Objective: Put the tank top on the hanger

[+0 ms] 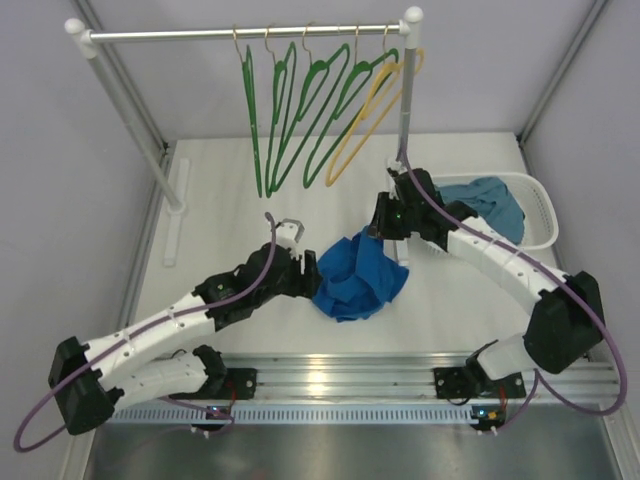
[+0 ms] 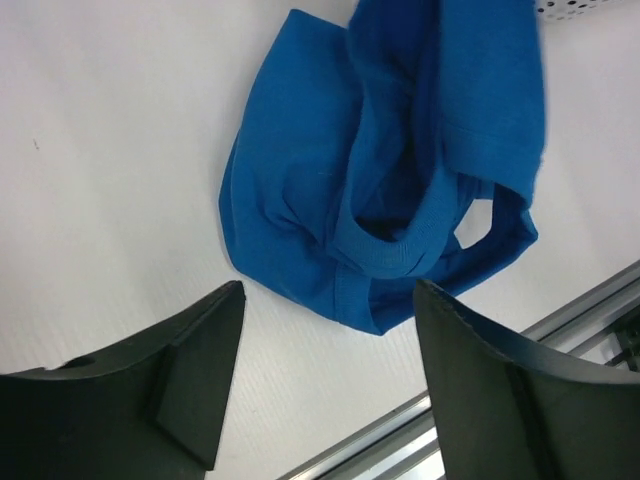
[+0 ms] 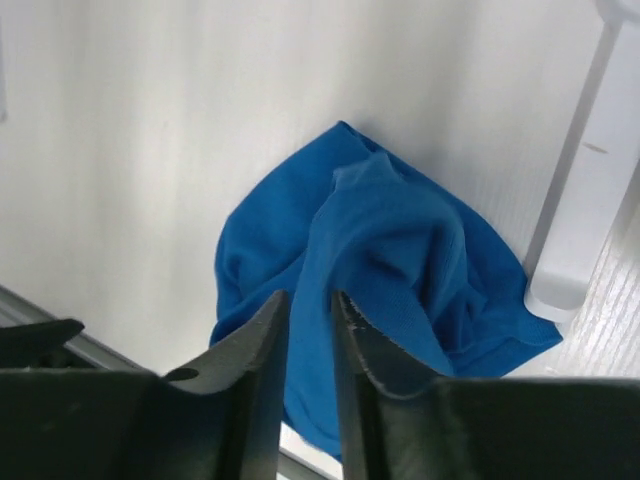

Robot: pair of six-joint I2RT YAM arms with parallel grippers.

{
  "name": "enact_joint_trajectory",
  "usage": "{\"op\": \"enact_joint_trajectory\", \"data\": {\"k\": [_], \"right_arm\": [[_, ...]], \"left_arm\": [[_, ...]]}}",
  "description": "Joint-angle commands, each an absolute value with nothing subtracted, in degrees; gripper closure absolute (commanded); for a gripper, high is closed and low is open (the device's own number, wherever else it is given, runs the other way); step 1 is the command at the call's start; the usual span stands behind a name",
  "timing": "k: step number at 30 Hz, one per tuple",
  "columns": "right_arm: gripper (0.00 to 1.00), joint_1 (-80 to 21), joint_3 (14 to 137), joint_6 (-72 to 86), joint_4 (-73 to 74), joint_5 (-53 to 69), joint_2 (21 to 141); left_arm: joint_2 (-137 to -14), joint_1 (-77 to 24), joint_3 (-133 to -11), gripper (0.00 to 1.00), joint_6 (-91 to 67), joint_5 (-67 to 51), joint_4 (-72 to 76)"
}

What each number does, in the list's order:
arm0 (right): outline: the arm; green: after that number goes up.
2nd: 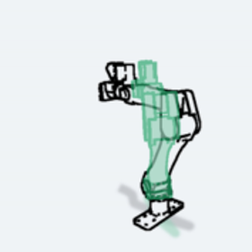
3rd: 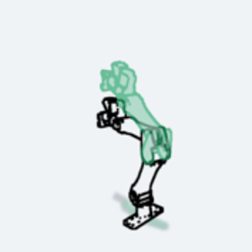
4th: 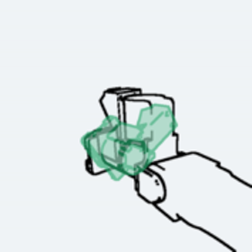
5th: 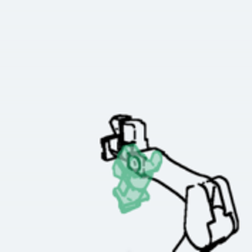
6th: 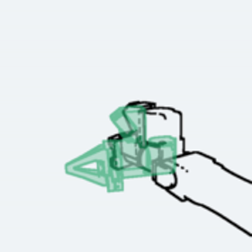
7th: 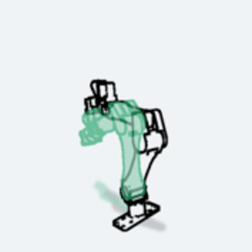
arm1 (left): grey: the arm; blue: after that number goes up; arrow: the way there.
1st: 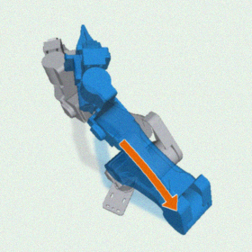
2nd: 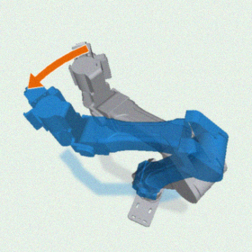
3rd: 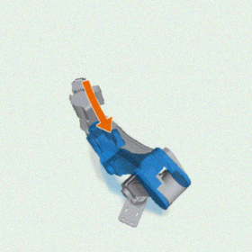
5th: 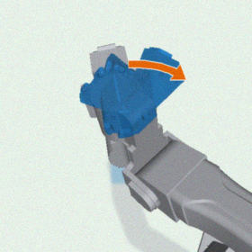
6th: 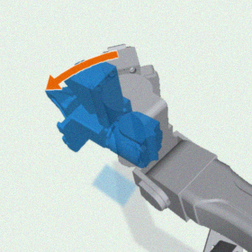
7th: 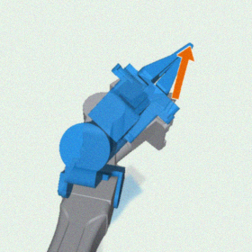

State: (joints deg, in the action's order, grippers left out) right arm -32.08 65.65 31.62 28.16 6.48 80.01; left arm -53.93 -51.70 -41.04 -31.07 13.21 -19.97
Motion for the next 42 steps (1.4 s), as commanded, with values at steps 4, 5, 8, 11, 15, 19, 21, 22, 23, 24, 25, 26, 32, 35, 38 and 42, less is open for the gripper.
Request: {"op": "enact_joint_trajectory", "data": {"k": [4, 5, 8, 11, 15, 19, 21, 22, 23, 24, 25, 26, 32, 35, 38, 42], "right_arm": [[0.56, -30.59, 68.65, 30.06, 26.10, 2.38, 82.80], [0.51, -30.59, 67.42, 30.32, 26.10, 1.24, 81.40], [0.40, -30.76, 63.39, 31.02, 26.80, -1.74, 76.23], [0.41, -31.55, 56.46, 33.21, 26.46, -1.85, 68.77], [0.46, -35.41, 46.25, 38.13, 25.76, -3.08, 59.96], [0.47, -41.90, 37.46, 44.02, 22.95, -5.18, 54.67], [0.46, -44.28, 34.37, 46.92, 21.28, -6.85, 54.32], [0.44, -46.56, 33.32, 47.80, 19.70, -7.90, 55.01], [0.43, -47.54, 32.88, 49.29, 18.82, -8.26, 55.63], [0.41, -48.51, 32.52, 49.92, 17.94, -8.52, 56.33], [0.40, -49.73, 31.74, 50.44, 15.58, -8.70, 57.12], [0.39, -50.09, 31.38, 51.41, 14.60, -8.61, 59.04], [0.39, -51.94, 29.71, 53.52, 8.89, -9.84, 65.21], [0.41, -52.12, 29.27, 54.23, 8.00, -10.89, 66.36], [0.55, -52.29, 29.27, 54.58, 8.61, -12.04, 65.92], [0.84, -52.56, 29.00, 54.67, 11.60, -13.62, 62.67]], "left_arm": [[-62.65, -51.85, -47.37, 0.38, -25.50, 11.26, -11.52], [-63.45, -51.77, -47.98, 0.38, -24.97, 10.99, -11.34], [-66.00, -51.77, -49.13, 0.39, -22.86, 9.06, -10.38], [-68.46, -51.77, -50.27, 0.39, -20.83, 8.44, -9.93], [-72.94, -51.77, -52.20, 0.39, -18.90, 7.74, -9.76], [-78.21, -51.68, -53.09, 0.37, -18.54, 7.47, -8.79], [-79.45, -51.68, -53.09, 0.35, -18.54, 7.38, -8.26], [-80.67, -51.68, -53.17, 0.33, -18.54, 7.21, -7.83], [-81.12, -51.68, -53.26, 0.32, -18.54, 7.03, -7.56], [-81.56, -51.68, -53.26, 0.31, -18.54, 6.77, -7.21], [-82.35, -51.68, -53.35, 0.31, -18.54, 6.16, -6.60], [-82.70, -51.68, -53.61, 0.31, -18.63, 5.98, -6.59], [-84.99, -51.68, -53.97, 0.33, -18.90, 6.06, -6.59], [-85.34, -51.59, -53.79, 0.42, -18.81, 6.15, -6.50], [-85.52, -51.59, -54.05, 0.59, -18.72, 6.15, -6.59], [-84.90, -51.59, -54.67, 0.84, -18.81, 5.63, -7.29]]}}
